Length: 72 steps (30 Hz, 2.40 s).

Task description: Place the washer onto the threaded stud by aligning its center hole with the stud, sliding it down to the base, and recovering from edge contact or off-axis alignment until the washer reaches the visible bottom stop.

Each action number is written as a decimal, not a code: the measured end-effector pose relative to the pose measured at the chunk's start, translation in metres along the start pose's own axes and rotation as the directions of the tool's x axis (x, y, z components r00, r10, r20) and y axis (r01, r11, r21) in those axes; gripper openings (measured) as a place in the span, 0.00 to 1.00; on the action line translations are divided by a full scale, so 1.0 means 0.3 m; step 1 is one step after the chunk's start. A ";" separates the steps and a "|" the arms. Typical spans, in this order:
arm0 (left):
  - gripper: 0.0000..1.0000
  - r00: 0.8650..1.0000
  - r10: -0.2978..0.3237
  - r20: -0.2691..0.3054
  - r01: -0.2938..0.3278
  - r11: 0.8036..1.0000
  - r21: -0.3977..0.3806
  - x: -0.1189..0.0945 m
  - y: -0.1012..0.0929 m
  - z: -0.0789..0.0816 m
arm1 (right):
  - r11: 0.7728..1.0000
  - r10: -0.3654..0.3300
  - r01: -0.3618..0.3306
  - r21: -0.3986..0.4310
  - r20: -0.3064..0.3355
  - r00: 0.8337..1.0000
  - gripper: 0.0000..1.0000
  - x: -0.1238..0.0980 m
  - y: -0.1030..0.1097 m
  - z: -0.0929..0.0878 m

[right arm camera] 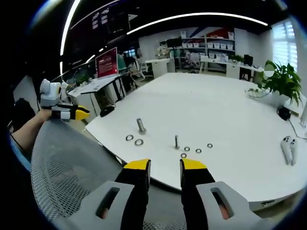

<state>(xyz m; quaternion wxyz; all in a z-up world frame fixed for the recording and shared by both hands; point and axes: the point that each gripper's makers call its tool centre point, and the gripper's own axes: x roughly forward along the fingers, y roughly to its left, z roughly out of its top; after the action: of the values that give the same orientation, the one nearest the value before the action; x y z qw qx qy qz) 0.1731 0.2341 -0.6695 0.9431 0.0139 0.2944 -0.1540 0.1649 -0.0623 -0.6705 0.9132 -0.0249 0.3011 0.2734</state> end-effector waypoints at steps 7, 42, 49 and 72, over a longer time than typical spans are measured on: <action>0.23 1.000 -0.007 -0.001 0.007 1.000 -0.008 -0.001 -0.007 -0.001 | 1.000 -0.006 0.006 -0.002 -0.004 1.000 0.28 0.000 -0.004 -0.002; 0.22 1.000 -0.004 -0.022 0.004 1.000 -0.010 0.003 -0.003 -0.011 | 1.000 0.007 -0.007 -0.007 -0.012 1.000 0.26 0.000 0.003 -0.008; 0.19 0.999 0.018 -0.046 -0.019 1.000 -0.020 0.007 0.011 -0.021 | 1.000 0.025 -0.025 -0.010 -0.031 0.999 0.25 0.004 0.010 -0.013; 0.13 0.996 0.015 -0.086 -0.016 1.000 -0.008 0.019 0.005 -0.037 | 0.998 0.050 -0.052 -0.038 -0.044 0.998 0.21 0.004 0.020 -0.021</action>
<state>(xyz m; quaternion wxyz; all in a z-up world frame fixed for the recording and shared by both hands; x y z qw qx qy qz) 0.1719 0.2352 -0.6819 0.9307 0.0186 0.3354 -0.1446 0.1593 -0.0581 -0.6756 0.8986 -0.0409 0.3160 0.3018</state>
